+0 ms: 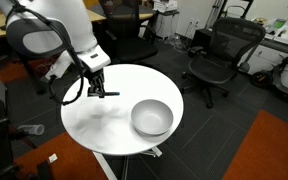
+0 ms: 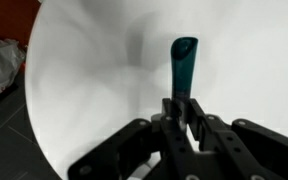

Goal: Pick up the marker and move it to the left

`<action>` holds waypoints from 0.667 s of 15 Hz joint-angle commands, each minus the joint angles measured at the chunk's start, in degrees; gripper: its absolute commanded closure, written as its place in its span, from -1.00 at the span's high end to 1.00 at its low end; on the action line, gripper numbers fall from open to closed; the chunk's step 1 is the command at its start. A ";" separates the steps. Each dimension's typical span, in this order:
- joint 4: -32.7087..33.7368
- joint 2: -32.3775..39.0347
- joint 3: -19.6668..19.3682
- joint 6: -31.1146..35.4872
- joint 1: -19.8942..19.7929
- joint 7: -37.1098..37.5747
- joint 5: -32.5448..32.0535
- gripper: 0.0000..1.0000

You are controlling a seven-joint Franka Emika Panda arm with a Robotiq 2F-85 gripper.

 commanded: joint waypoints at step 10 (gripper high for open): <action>20.75 1.19 6.56 -22.14 1.07 -0.85 -0.53 -0.91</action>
